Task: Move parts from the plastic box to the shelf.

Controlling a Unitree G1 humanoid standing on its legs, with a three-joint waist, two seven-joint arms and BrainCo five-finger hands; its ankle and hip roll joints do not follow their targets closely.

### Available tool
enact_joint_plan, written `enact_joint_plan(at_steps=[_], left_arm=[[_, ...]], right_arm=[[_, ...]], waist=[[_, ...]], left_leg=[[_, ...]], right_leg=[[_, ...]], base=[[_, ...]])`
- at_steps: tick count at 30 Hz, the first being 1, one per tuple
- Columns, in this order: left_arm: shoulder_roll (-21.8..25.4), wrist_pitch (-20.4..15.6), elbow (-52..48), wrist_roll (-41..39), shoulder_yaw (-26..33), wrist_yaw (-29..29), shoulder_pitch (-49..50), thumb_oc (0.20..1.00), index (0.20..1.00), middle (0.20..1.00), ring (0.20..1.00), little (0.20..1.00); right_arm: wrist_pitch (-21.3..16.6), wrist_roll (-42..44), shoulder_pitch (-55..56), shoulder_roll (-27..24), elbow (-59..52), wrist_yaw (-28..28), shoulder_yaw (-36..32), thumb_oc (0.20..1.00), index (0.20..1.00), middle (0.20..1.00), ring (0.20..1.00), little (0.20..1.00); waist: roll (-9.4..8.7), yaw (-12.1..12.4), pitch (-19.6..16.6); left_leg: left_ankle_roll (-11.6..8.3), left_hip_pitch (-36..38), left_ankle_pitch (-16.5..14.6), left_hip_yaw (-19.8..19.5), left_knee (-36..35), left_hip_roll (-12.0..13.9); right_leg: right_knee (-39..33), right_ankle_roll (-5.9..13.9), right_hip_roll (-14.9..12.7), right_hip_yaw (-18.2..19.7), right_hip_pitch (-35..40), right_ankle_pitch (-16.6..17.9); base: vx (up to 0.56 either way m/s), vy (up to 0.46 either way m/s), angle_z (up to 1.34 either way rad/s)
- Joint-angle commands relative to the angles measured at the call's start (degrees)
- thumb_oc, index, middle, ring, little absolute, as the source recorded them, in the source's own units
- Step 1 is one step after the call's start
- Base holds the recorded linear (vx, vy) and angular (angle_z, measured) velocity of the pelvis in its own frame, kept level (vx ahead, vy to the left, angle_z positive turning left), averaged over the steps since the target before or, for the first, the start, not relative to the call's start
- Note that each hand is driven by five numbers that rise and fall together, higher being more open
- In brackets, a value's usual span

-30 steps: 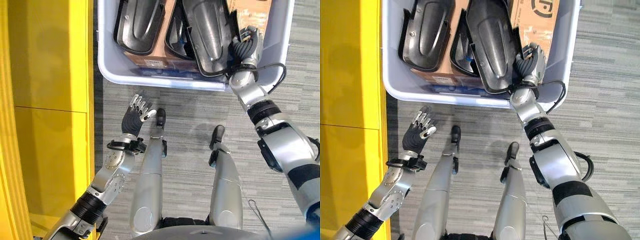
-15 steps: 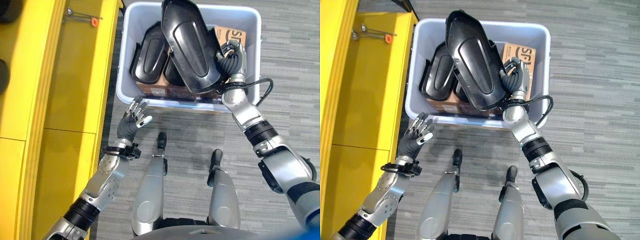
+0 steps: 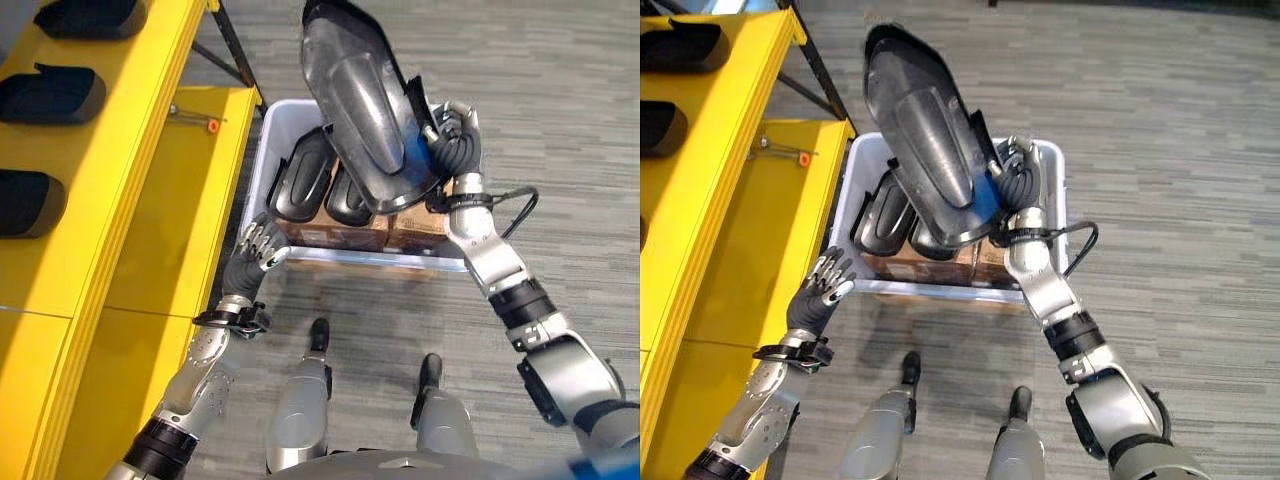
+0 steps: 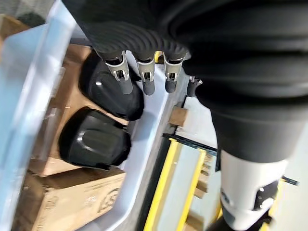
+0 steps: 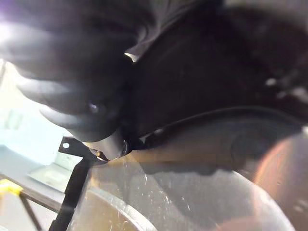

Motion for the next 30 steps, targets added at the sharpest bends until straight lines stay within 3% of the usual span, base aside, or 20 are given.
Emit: enact_joint_plan(at_steps=[1, 5, 9, 11, 12, 13, 14, 18, 20, 22, 23, 24, 25, 30], left_arm=[[0.59, -1.14, 0.45, 2.59, 0.45, -1.63, 2.66, 1.0, 1.0, 1.0, 1.0, 1.0], [-0.15, -0.47, 0.58, 3.37, 3.08, -2.38, 4.83, 1.0, 1.0, 1.0, 1.0, 1.0], [-2.36, 0.5, 0.37, 4.11, 6.6, -4.01, 10.23, 1.0, 1.0, 1.0, 1.0, 1.0], [-3.5, 0.88, 0.32, 4.17, 7.17, -4.51, 11.86, 1.0, 1.0, 1.0, 1.0, 1.0], [-3.94, 1.06, 0.32, 3.83, 6.99, -4.45, 12.5, 1.0, 1.0, 1.0, 1.0, 1.0], [-3.99, 1.08, 0.28, 3.83, 7.01, -4.44, 12.51, 1.0, 1.0, 1.0, 1.0, 1.0], [-4.82, 1.16, -0.91, 3.64, 6.37, -4.82, 13.09, 1.0, 1.0, 1.0, 1.0, 1.0], [-5.92, 1.77, 1.11, 3.46, 5.1, -4.94, 11.42, 1.0, 1.0, 1.0, 1.0, 1.0], [-6.36, 1.82, 1.1, 3.38, 4.99, -4.79, 10.58, 1.0, 1.0, 1.0, 1.0, 1.0], [-6.48, 1.77, 0.85, 3.52, 4.95, -4.75, 10.19, 1.0, 1.0, 1.0, 1.0, 1.0], [-6.31, 1.72, 1.06, 3.77, 4.79, -4.75, 8.58, 1.0, 1.0, 1.0, 1.0, 1.0], [-6.23, 1.78, 0.82, 4.13, 4.28, -4.55, 7.79, 1.0, 1.0, 1.0, 1.0, 1.0], [-6.43, 1.9, 0.83, 5.02, 4.12, -5.06, 7.26, 1.0, 1.0, 1.0, 1.0, 1.0], [-4.26, 1.2, -0.63, 5.79, 5.6, -4.93, 6.13, 1.0, 1.0, 1.0, 1.0, 1.0]], right_arm=[[-7.08, 5.13, 2.2, 2.11, -3.39, 3.69, -1.54, 0.2, 0.2, 0.2, 0.2, 0.2], [-7.31, 6.35, 5.88, 1.11, -6.03, 7.25, -1.47, 0.2, 0.2, 0.2, 0.2, 0.2], [-7.46, 8.89, 9.4, -0.08, -8.14, 11.18, -1.44, 0.2, 0.2, 0.2, 0.2, 0.2], [-7.48, 8.63, 9.54, -0.26, -8.53, 11.33, -1.75, 0.2, 0.2, 0.2, 0.2, 0.2], [-7.45, 7.78, 8.55, -0.32, -8.31, 11.08, -1.48, 0.2, 0.2, 0.2, 0.2, 0.2], [-7.49, 7.76, 8.48, -0.33, -8.23, 11.05, -1.44, 0.2, 0.2, 0.2, 0.2, 0.2], [-7.99, 7.59, 7.06, -0.17, -7.78, 10.1, -0.91, 0.2, 0.2, 0.2, 0.2, 0.2], [-7.94, 7.51, 6.47, -0.8, -8.89, 9.22, -1.09, 0.2, 0.2, 0.2, 0.2, 0.2], [-7.83, 7.31, 8.37, -1.51, -10.54, 9.52, -1.66, 0.2, 0.2, 0.2, 0.2, 0.2], [-7.9, 7.32, 9.34, -1.61, -11.08, 9.57, -2.24, 0.2, 0.2, 0.2, 0.2, 0.2], [-8.23, 8.02, 10.89, -1.79, -11.75, 9.41, -3.46, 0.2, 0.2, 0.2, 0.2, 0.2], [-8.27, 7.84, 12.15, -1.59, -12.6, 8.97, -4.43, 0.2, 0.2, 0.2, 0.2, 0.2], [-8.69, 7.99, 13.06, -1.54, -14.07, 8.73, -5.7, 0.2, 0.2, 0.2, 0.2, 0.2], [-8.25, 7.38, 14.13, -0.86, -14.69, 8.2, -7.41, 0.2, 0.2, 0.2, 0.2, 0.2]], waist=[[-1.96, 0.63, -7.95], [-1.96, 0.5, -10.23], [-1.69, 0.69, -12.78], [-1.2, 0.96, -12.82], [-0.57, 1.52, -12.62], [-0.4, 1.4, -12.63], [0.33, 1.87, -11.95], [-0.37, 0.65, -10.56], [-1.19, -0.18, -10.38], [-1.23, -0.51, -10.69], [-1.6, -1.11, -11.27], [-1.72, -1.55, -12.22], [-1.17, -2.06, -12.81], [-2.13, -1.05, -13.23]], left_leg=[[0.07, 2.87, 3.53, -0.34, -5.17, 4.95], [-0.48, 5.79, 3.15, -0.23, -5.05, 6.15], [-1.2, 10.71, 4.31, 0.02, -6.62, 9.69], [-1.71, 11.21, 6.49, -0.68, -7.53, 11.3], [-2.61, 10.72, 9.27, -1.26, -8.88, 12.53], [-2.74, 10.8, 9.54, -1.39, -9.24, 12.74], [-3.38, 8.45, 13.57, -1.22, -10.44, 13.53], [-1.97, 5.29, 14.85, 8.4, -6.21, 15.39], [-1.85, 6.85, 12.03, 8.74, 0.41, 16.42], [-1.73, 6.95, 10.76, 7.89, 2.1, 16.1], [-1.76, 7.64, 8.31, 6.39, 5.11, 15.29], [-1.39, 9.72, 3.03, 7.74, 3.39, 14.01], [-0.88, 10.19, 1.8, 9.66, -0.03, 12.74], [-0.8, 9.2, -1.05, 9.67, 1.49, 9.25]], right_leg=[[9.39, 0.45, -1.11, 2.59, -3.09, -1.93], [10.63, 0.1, -0.21, 2.59, -0.52, -4.07], [13.12, -1.96, 2.96, 2.79, 2.38, -8.25], [13.5, -3.25, 4.91, 1.93, 3.34, -9.61], [13.36, -3.93, 6.09, 1.48, 3.52, -10.26], [13.31, -4.06, 6.3, 1.33, 3.54, -10.23], [13.0, -5.23, 7.32, -0.67, 3.2, -10.49], [11.56, -6.55, 5.71, -5.39, 3.4, -9.11], [11.54, -6.95, 3.61, -7.47, 2.67, -8.11], [11.48, -6.86, 2.88, -8.49, 2.52, -7.74], [12.23, -6.9, 1.12, -10.2, 2.45, -7.44], [13.48, -5.98, -0.79, -12.07, 2.77, -7.64], [14.2, -4.97, -2.42, -13.9, 3.02, -6.75], [12.24, -2.57, -6.87, -15.43, 5.83, -3.81]], base=[[0.08, -0.075, -0.08], [0.06, -0.103, -0.08], [0.04, -0.18, -0.17], [-0.07, -0.214, -0.07], [-0.1, -0.162, 0.03], [-0.22, -0.21, 0.12], [-0.22, -0.163, 0.24], [-0.23, -0.089, 1.12], [-0.22, 0.0, 0.9], [-0.13, 0.046, 1.09], [-0.08, 0.146, 1.19], [-0.02, 0.284, 0.82], [0.07, 0.317, 0.96], [0.08, 0.226, 0.84]])
